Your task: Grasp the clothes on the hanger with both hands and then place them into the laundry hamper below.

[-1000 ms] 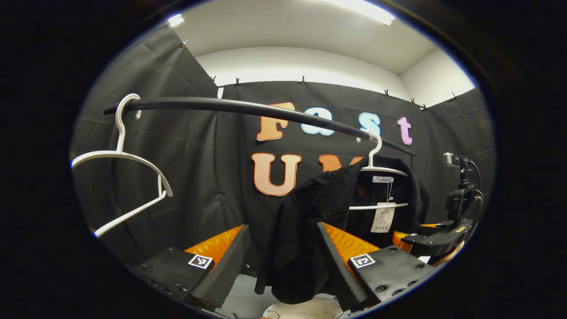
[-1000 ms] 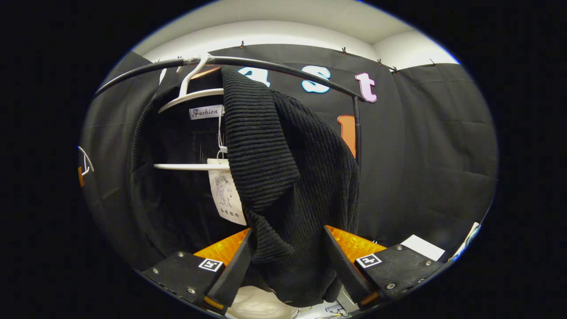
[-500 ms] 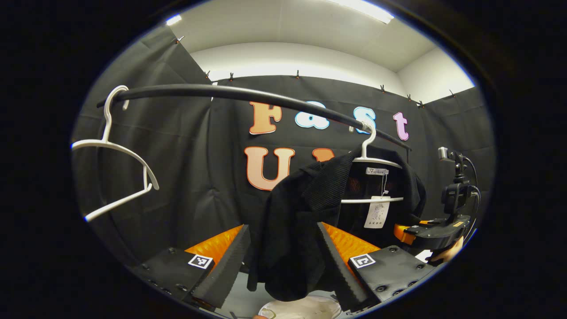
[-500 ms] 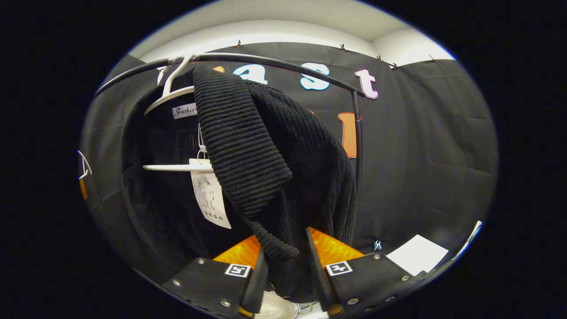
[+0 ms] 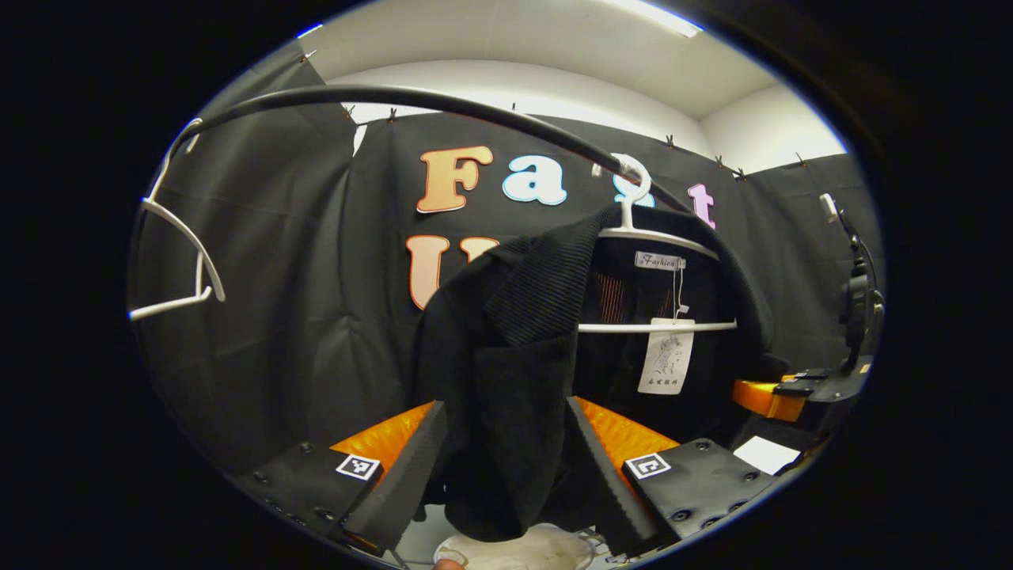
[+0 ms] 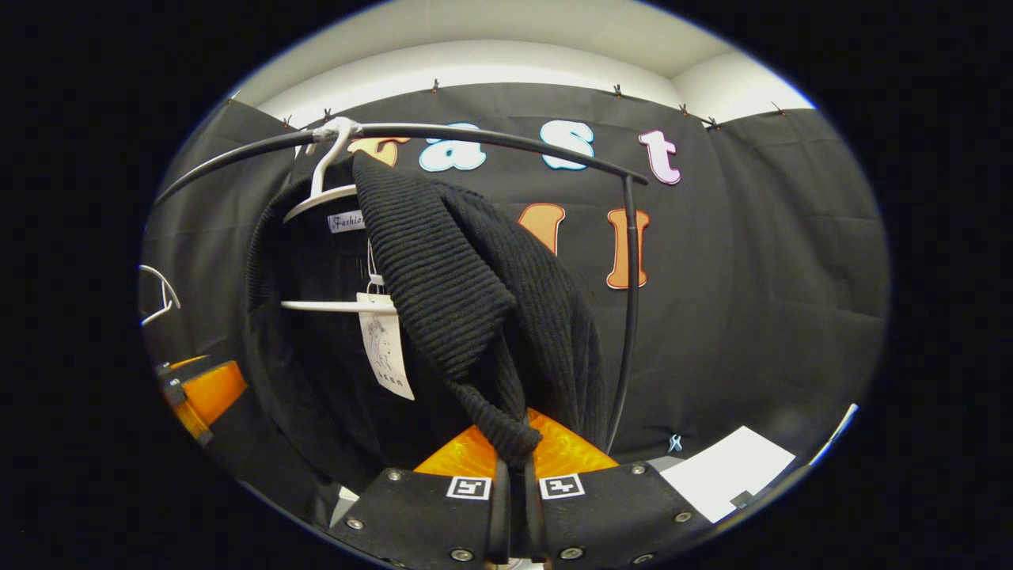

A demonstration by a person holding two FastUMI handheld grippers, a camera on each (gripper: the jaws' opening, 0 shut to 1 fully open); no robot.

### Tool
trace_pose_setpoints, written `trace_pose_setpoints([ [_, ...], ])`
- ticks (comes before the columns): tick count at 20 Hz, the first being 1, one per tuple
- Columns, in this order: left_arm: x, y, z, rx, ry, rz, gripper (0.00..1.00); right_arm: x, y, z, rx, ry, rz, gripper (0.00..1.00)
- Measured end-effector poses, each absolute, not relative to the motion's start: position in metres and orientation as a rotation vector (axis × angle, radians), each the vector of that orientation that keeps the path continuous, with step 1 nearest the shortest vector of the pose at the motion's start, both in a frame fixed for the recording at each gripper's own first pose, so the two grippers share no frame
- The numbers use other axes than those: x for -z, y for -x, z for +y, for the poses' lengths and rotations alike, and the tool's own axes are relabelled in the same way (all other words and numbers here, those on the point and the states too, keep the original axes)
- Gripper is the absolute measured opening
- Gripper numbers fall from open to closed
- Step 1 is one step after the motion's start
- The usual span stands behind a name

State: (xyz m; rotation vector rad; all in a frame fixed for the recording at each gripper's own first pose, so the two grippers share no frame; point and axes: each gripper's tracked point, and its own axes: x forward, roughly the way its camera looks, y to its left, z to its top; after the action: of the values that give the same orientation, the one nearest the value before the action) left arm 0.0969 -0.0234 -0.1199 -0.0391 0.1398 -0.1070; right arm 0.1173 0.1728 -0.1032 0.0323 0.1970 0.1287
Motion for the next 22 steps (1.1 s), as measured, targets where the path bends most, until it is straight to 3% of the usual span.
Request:
trace_pose_setpoints([
  [4, 0.142, -0.113, -0.038, 0.106, -0.003, 0.139, 0.93, 0.092, -0.109, 0.161, -0.136, -0.024, 0.184, 0.07],
  [8, 0.162, -0.137, -0.035, 0.052, -0.021, 0.15, 1.0, 0.079, -0.102, 0.148, -0.137, 0.002, 0.162, 0.07],
  [9, 0.167, -0.14, -0.032, 0.04, -0.01, 0.164, 0.93, 0.076, -0.1, 0.146, -0.14, 0.007, 0.157, 0.07],
  [10, 0.172, -0.144, -0.029, 0.032, 0.002, 0.177, 0.97, 0.073, -0.098, 0.143, -0.141, 0.013, 0.154, 0.07],
  [13, 0.178, -0.152, -0.021, 0.024, 0.01, 0.189, 0.92, 0.062, -0.096, 0.134, -0.138, 0.015, 0.136, 0.07],
  [15, 0.174, -0.153, -0.016, 0.014, -0.018, 0.183, 0.76, 0.052, -0.095, 0.128, -0.135, 0.005, 0.12, 0.07],
  [16, 0.172, -0.153, -0.012, 0.005, -0.036, 0.178, 0.75, 0.048, -0.096, 0.127, -0.135, 0.0, 0.115, 0.07],
  [22, 0.161, -0.154, -0.004, -0.009, -0.07, 0.176, 0.28, 0.015, -0.111, 0.102, -0.122, -0.003, 0.071, 0.06],
])
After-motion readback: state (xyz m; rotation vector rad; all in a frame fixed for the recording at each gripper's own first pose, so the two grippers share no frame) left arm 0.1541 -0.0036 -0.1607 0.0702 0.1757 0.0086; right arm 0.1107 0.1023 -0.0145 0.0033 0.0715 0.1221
